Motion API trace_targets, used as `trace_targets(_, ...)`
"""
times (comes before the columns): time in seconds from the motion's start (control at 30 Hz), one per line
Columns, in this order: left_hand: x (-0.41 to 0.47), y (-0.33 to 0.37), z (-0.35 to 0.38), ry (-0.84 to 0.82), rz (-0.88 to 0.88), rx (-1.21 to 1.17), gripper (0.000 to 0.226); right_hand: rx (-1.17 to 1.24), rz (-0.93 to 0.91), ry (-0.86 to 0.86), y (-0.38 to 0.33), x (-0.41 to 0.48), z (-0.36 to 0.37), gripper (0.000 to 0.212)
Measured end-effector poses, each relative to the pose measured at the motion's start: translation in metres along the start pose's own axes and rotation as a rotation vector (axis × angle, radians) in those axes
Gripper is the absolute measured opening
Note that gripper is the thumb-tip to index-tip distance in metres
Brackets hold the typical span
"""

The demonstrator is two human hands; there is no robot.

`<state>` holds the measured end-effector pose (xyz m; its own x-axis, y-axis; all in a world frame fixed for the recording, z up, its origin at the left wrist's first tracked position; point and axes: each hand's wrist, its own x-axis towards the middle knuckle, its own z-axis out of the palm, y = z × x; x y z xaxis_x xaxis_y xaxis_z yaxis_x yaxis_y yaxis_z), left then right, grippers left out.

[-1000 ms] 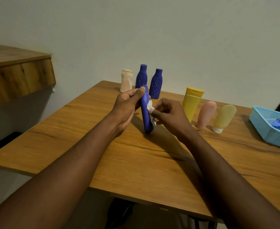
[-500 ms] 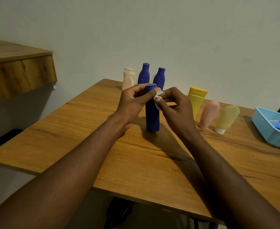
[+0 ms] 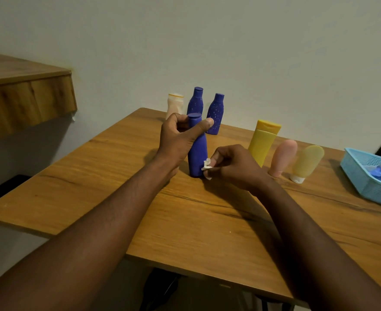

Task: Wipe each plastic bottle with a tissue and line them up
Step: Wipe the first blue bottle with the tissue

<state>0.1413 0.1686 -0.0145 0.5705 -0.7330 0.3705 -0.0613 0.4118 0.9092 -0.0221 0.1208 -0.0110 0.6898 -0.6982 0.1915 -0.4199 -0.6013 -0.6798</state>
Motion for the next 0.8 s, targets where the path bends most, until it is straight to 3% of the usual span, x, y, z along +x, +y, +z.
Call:
trace_targets(0.23, -0.005, 0.002, 0.004, -0.011, 0.043, 0.06, 0.037, 0.059, -0.237, 0.33, -0.008, 0.003, 0.006, 0.007)
trace_targets(0.53, -0.006, 0.003, 0.009, -0.085, 0.154, 0.12, 0.033, 0.074, -0.201, 0.457, -0.006, 0.006, 0.009, 0.01)
trace_targets(0.63, -0.005, 0.004, 0.007, -0.093, 0.154, 0.119, 0.034, 0.07, -0.241, 0.426, -0.008, 0.003, 0.01, 0.011)
trace_targets(0.8, 0.0, 0.003, 0.003, -0.091, 0.133, 0.115, 0.035, -0.061, -0.162, 0.12, -0.012, 0.002, 0.017, 0.013)
